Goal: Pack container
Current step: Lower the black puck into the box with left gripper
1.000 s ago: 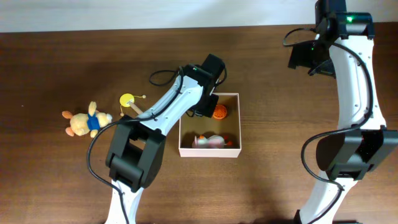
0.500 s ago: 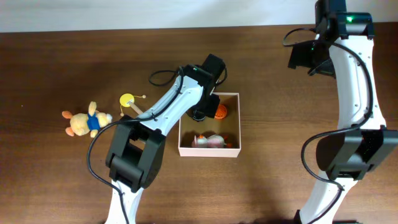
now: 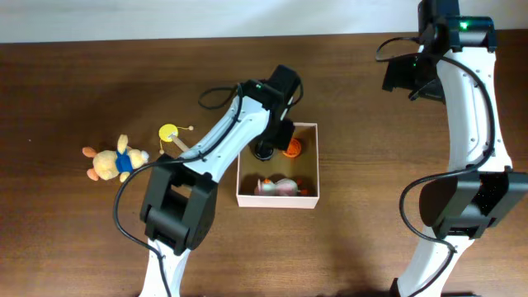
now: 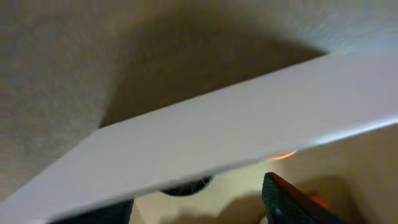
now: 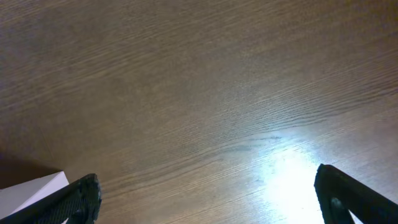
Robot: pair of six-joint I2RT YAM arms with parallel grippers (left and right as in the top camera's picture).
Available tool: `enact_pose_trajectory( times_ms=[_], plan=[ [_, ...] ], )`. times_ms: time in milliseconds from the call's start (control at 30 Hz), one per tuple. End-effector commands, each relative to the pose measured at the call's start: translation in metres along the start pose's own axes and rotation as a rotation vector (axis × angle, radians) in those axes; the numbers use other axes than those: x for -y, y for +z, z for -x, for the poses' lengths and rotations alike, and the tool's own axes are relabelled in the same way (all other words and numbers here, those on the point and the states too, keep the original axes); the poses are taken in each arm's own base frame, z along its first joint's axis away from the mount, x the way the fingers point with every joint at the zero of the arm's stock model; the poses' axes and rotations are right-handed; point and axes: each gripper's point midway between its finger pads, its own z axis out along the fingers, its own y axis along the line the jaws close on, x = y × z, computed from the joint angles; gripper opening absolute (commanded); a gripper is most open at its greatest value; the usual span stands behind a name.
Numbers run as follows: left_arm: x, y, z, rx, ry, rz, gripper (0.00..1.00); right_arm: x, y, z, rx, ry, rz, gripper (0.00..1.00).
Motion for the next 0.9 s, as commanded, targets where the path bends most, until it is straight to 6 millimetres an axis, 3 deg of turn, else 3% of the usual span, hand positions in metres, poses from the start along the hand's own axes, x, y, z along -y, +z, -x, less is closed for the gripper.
enact_pose_trajectory(
  times_ms=[0, 167, 367, 533, 867],
  plan=[
    [0.004, -0.006, 0.002, -0.001, -0.001, -0.014, 0.68, 0.003, -0.01, 0.005, 0.033, 0.019, -0.004, 0.99],
    [-0.004, -0.006, -0.007, -0.033, 0.004, 0.031, 0.57, 0.003, -0.01, 0.005, 0.033, 0.019, -0.004, 0.99],
    [-0.006, -0.005, -0.012, -0.055, 0.005, 0.038, 0.25, 0.003, -0.01, 0.005, 0.033, 0.019, -0.004, 0.99],
    [-0.012, -0.004, -0.013, -0.054, 0.006, 0.074, 0.1, 0.003, -0.01, 0.005, 0.033, 0.019, -0.004, 0.99],
    [-0.032, 0.014, -0.017, -0.048, 0.01, 0.188, 0.08, 0.003, -0.01, 0.005, 0.033, 0.019, -0.004, 0.99]
  ],
)
